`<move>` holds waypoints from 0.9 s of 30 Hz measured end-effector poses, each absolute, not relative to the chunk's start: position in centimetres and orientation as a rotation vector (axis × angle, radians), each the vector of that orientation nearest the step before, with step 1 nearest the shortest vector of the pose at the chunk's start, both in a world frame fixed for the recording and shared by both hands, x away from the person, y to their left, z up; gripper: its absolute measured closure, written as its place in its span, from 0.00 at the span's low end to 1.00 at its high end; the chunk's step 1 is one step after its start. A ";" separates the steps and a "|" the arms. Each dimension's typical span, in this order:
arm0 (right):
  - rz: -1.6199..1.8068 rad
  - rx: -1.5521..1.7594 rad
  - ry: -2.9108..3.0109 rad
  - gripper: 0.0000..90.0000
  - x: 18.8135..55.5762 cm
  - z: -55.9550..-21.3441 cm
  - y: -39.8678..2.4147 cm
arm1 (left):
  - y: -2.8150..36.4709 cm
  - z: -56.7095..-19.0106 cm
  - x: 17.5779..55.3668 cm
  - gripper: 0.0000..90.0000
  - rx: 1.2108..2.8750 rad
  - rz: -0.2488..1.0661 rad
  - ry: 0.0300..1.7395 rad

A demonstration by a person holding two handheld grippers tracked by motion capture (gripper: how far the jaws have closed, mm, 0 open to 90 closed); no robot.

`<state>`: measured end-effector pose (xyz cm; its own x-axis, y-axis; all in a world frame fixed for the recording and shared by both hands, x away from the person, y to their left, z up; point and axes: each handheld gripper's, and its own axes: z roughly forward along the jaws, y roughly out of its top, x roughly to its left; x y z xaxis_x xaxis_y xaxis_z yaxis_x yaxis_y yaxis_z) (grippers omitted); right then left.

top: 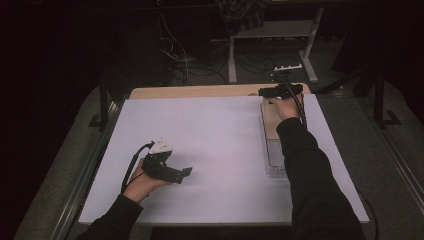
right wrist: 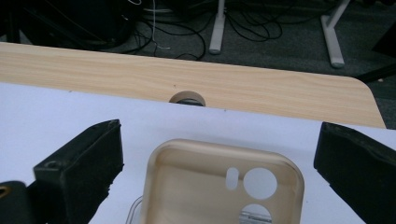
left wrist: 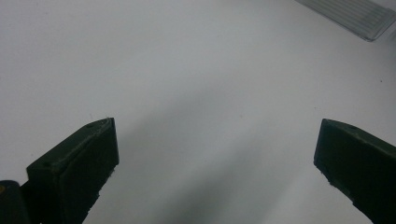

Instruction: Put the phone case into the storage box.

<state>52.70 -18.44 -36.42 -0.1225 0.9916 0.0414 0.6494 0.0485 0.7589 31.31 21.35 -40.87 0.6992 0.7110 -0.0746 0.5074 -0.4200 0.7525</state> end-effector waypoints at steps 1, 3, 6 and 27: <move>0.882 1.639 1.828 0.01 52.6 -36.3 -18.5 | 21.4 -40.9 31.3 0.00 2.112 0.326 0.926; 0.897 1.636 1.827 0.01 52.4 -36.1 -18.6 | 21.5 -40.9 31.4 0.00 2.121 0.329 0.925; 0.913 1.636 1.831 0.01 52.1 -35.8 -18.6 | 21.6 -40.9 31.4 0.00 2.120 0.326 0.929; 0.997 1.530 1.943 0.00 49.5 -34.4 -19.5 | 22.4 -40.9 31.7 0.00 2.116 0.285 0.878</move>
